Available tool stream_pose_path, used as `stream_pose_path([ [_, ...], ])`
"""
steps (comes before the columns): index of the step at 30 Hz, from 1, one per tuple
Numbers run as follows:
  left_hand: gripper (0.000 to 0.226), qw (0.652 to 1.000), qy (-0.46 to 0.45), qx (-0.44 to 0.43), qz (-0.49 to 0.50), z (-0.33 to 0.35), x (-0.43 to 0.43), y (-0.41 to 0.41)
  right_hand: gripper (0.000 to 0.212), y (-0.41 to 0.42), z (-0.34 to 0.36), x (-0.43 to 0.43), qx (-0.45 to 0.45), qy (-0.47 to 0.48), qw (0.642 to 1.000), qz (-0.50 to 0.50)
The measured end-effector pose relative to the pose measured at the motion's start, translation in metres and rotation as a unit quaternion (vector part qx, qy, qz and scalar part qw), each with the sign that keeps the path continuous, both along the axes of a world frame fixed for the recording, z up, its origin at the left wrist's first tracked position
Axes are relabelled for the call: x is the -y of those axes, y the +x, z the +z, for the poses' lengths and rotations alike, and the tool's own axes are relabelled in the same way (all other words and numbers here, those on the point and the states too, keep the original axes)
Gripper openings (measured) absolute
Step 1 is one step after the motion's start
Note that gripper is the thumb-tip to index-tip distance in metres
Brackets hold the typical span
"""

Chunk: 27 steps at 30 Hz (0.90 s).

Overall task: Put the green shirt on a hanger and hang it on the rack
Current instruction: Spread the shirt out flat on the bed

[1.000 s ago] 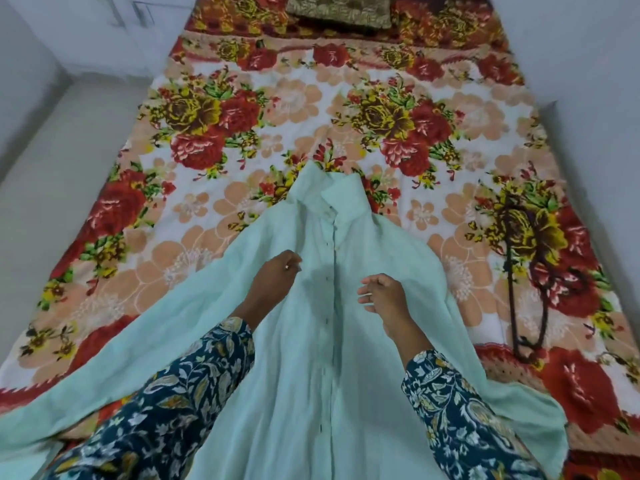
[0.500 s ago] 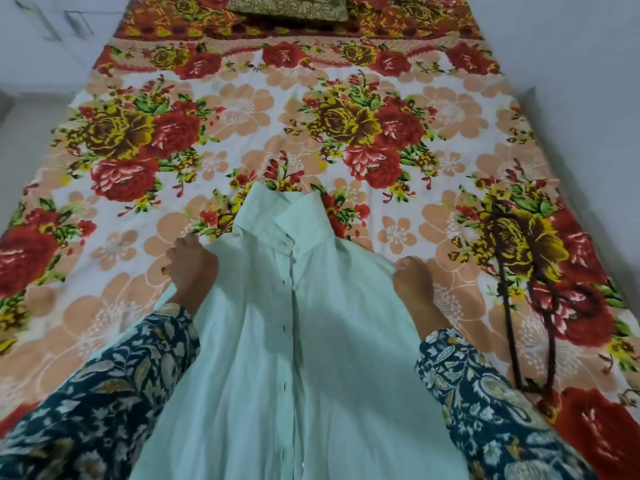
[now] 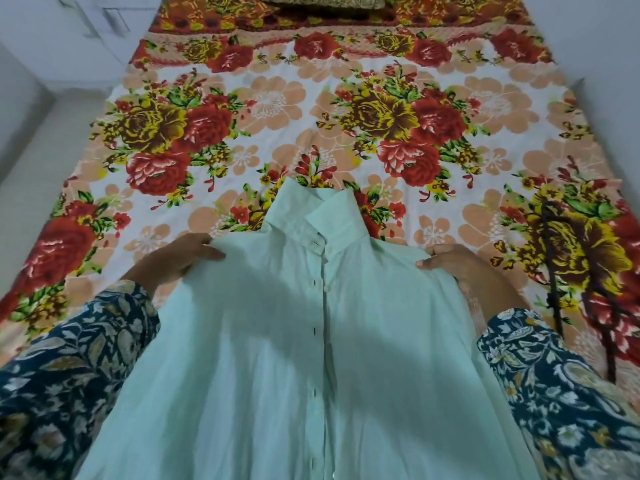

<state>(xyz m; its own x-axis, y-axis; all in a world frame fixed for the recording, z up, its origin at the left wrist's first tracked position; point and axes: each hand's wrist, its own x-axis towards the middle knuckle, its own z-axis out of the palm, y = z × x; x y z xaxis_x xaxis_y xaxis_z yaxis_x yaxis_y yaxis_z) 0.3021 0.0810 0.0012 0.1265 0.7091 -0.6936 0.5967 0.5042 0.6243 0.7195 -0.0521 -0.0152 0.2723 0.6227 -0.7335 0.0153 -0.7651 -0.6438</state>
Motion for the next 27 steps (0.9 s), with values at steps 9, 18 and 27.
stream_pose_path([
  [9, 0.025, 0.914, 0.206, -0.295, -0.187, -0.027, -0.05, -0.014, 0.025, 0.027, -0.017, -0.037, 0.289, 0.052, 0.951, 0.095],
  [18, 0.029, 0.878, 0.322, -0.34, -0.095, -0.037, -0.027, 0.034, 0.021, -0.001, -0.028, -0.026, 0.452, 0.126, 0.88, 0.073],
  [27, 0.037, 0.846, 0.308, -0.405, -0.161, -0.048, -0.002, 0.075, 0.031, -0.009, -0.034, -0.02, 0.417, 0.088, 0.896, 0.124],
])
